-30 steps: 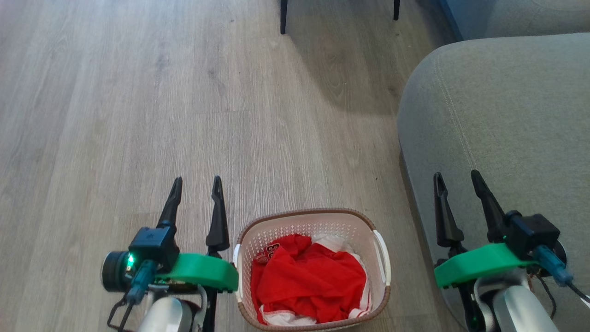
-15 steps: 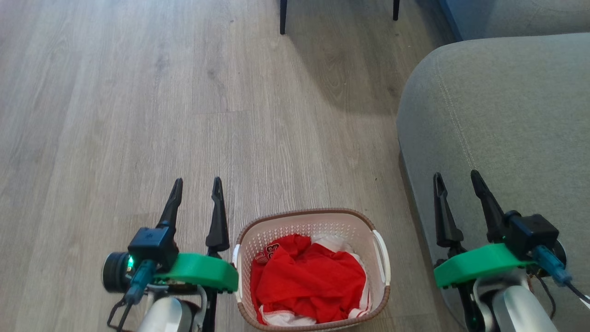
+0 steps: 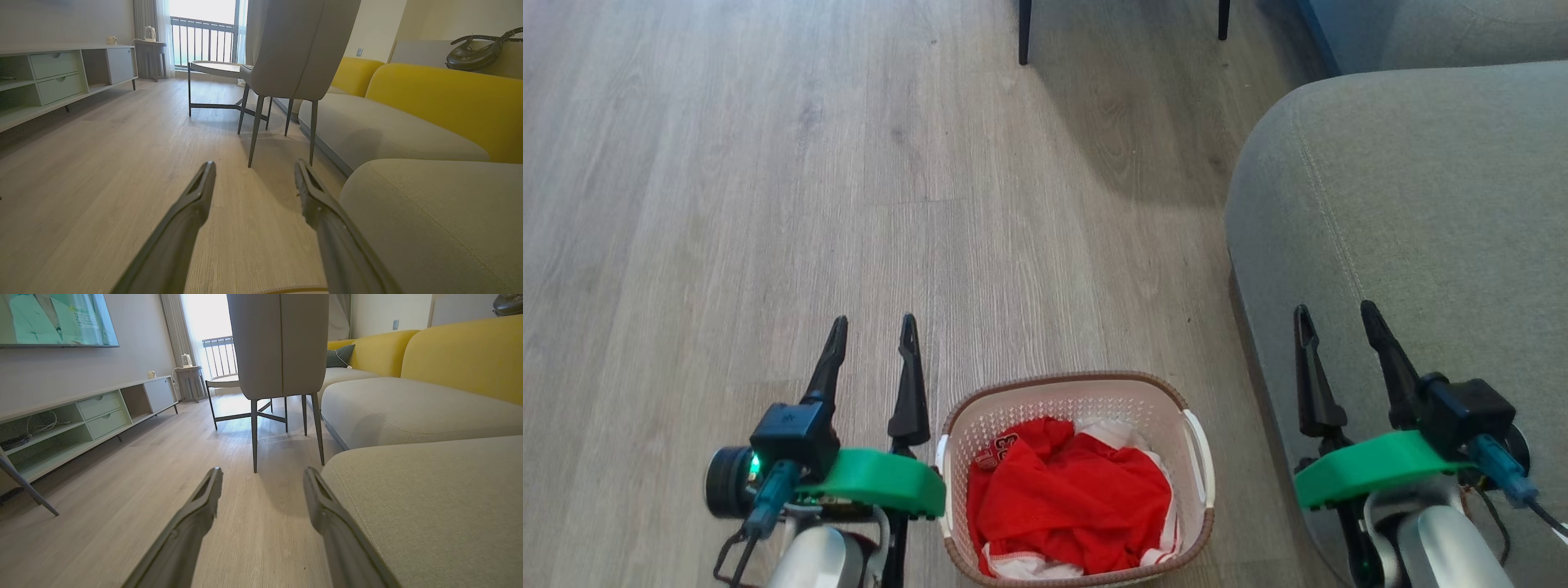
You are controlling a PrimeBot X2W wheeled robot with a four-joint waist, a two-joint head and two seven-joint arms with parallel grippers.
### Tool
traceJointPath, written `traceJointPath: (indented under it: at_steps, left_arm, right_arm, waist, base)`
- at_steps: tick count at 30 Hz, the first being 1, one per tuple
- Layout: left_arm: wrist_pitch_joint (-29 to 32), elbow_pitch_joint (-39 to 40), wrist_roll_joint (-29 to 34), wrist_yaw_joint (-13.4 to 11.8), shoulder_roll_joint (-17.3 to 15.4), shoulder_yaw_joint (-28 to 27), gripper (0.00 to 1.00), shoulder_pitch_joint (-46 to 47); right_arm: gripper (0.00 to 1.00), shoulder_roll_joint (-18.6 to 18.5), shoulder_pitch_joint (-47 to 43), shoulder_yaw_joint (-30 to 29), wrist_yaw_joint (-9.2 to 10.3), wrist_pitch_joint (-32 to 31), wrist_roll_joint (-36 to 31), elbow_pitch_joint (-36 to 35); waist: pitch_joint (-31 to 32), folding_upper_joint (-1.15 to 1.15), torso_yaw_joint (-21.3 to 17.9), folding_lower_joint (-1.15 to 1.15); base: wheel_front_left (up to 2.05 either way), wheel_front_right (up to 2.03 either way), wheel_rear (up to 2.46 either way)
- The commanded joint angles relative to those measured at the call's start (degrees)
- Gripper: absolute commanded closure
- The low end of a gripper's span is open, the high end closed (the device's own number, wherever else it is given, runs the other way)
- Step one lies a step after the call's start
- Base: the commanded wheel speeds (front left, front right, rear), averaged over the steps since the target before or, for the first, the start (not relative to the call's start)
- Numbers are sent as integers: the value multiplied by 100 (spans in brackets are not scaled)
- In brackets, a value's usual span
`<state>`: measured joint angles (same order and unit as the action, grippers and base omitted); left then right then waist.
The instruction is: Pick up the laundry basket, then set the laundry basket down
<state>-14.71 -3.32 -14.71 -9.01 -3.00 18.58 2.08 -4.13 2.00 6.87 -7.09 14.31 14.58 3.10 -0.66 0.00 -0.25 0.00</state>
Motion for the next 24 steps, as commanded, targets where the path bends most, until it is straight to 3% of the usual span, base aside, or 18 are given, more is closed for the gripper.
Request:
traceJointPath:
  at_steps: [1, 9, 10, 14, 24]
  left_arm:
    - [-29, 165, -31, 21, 13, -148, 0, 142]
    - [-29, 133, -123, 71, 13, -142, 0, 117]
    - [0, -46, -121, 46, -2, 4, 100, -6]
    - [6, -385, -155, 47, -5, 3, 100, -180]
    - [128, -420, -817, 167, -49, -141, 100, -145]
  right_arm:
    - [0, 14, 136, 73, -40, 69, -58, -169]
    - [0, 23, 134, 97, -40, 69, -72, -151]
    - [100, 2, -2, -16, 1, -2, -2, 17]
    - [100, 2, -115, 35, 1, -17, 42, 376]
    - [100, -25, -76, -28, -2, -145, 705, 428]
  waist:
    - [1, 0, 10, 0]
    - [7, 0, 14, 0]
    - [8, 0, 15, 0]
    - [8, 0, 15, 0]
    - [11, 0, 16, 0]
  base:
    - [0, 0, 0]
    - [0, 0, 0]
    - [0, 0, 0]
    - [0, 0, 0]
    - [0, 0, 0]
